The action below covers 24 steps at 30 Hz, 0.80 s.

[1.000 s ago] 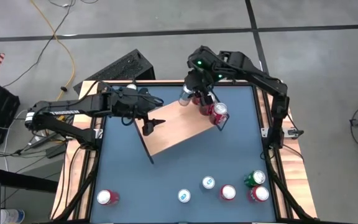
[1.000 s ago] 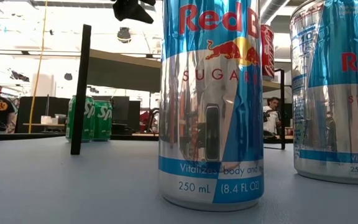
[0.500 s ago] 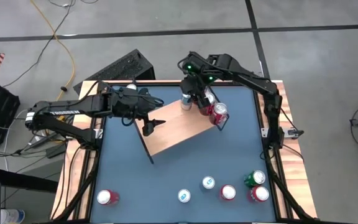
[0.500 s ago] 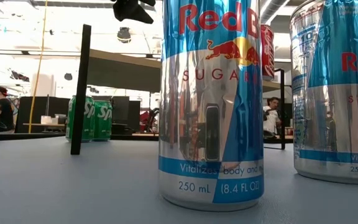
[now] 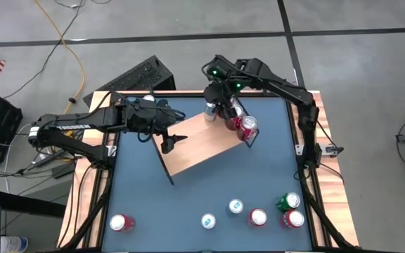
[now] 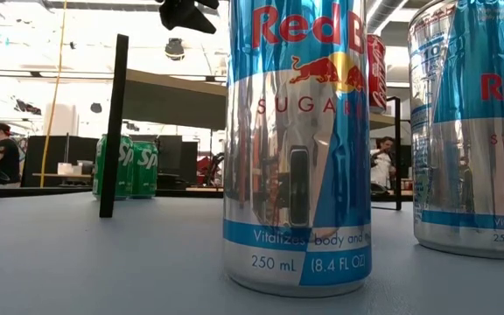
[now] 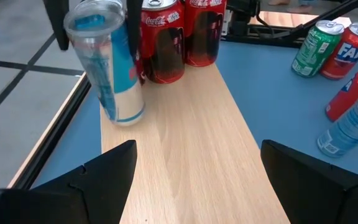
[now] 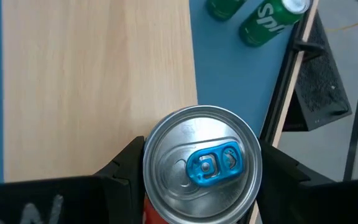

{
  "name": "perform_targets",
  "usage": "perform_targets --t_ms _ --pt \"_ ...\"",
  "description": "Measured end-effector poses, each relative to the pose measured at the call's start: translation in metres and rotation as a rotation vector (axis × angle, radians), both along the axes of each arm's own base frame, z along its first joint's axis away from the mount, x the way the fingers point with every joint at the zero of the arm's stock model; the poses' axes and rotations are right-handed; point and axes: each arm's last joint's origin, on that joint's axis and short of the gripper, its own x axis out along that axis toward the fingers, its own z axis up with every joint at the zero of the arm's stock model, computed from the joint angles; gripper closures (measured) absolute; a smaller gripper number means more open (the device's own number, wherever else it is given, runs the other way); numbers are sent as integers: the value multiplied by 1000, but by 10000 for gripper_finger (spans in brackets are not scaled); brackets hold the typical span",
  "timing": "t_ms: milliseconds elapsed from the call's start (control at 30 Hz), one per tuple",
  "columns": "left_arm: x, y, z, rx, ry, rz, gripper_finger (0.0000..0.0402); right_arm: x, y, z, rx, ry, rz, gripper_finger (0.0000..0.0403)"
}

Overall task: Place canned beverage on shelf
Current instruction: Put the top blue soda can on the shelf

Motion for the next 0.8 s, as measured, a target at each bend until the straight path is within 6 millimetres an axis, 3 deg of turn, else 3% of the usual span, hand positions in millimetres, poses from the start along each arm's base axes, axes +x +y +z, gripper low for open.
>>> perform_targets --t_ms 433,667,800 --pt "0 0 0 16 5 -8 72 7 -6 -11 12 20 -13 197" --pt "0 0 0 21 6 -11 72 9 -8 -11 16 14 -65 126" --pt "0 0 0 21 6 -11 72 10 -6 -11 -7 20 -73 111"
